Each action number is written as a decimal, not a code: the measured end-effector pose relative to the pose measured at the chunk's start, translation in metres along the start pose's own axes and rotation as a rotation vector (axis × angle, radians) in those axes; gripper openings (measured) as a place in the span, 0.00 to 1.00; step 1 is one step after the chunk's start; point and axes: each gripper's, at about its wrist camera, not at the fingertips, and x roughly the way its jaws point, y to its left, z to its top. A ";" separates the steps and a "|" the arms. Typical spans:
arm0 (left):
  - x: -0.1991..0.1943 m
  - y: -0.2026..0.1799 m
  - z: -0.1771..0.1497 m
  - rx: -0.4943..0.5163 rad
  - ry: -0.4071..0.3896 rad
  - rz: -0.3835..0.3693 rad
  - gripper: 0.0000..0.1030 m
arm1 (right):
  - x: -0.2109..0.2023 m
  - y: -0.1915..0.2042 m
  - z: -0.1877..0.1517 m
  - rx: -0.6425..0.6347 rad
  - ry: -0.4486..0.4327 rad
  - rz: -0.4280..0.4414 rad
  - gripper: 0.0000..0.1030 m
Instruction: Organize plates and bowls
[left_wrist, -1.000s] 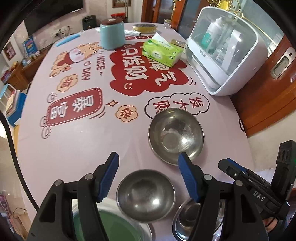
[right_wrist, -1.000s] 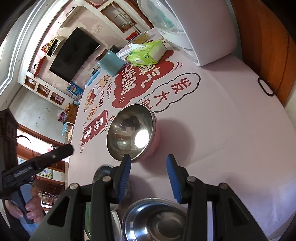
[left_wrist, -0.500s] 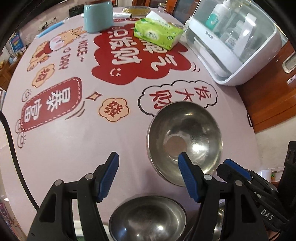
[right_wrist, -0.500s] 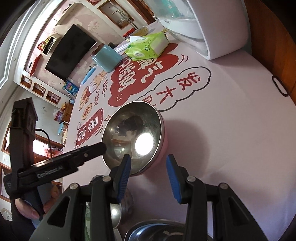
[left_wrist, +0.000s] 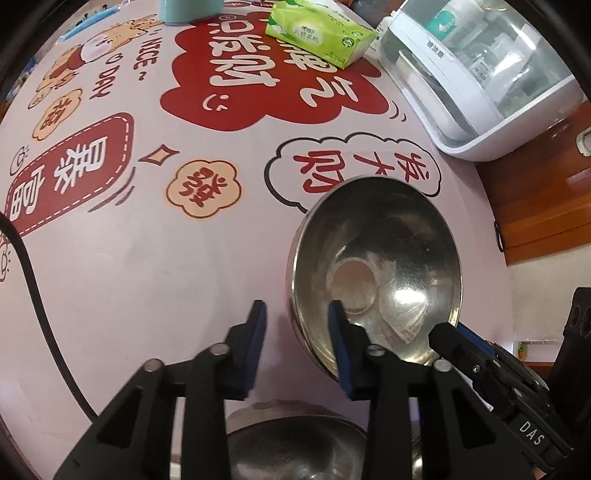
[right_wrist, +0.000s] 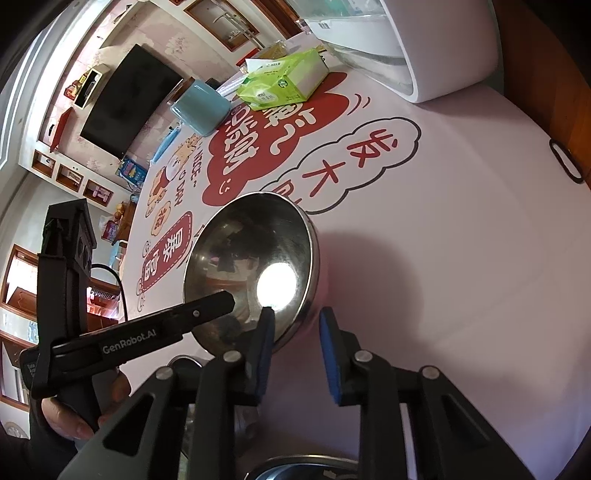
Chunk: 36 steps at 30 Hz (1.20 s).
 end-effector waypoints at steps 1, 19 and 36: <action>0.001 -0.001 0.000 0.003 0.001 -0.002 0.25 | 0.000 0.000 0.000 -0.002 0.000 -0.001 0.22; 0.000 -0.003 0.001 0.009 -0.008 -0.023 0.17 | 0.001 0.003 0.002 -0.021 -0.007 -0.031 0.19; -0.016 -0.014 -0.006 0.030 -0.016 -0.038 0.14 | -0.017 0.001 0.005 -0.040 -0.032 -0.046 0.15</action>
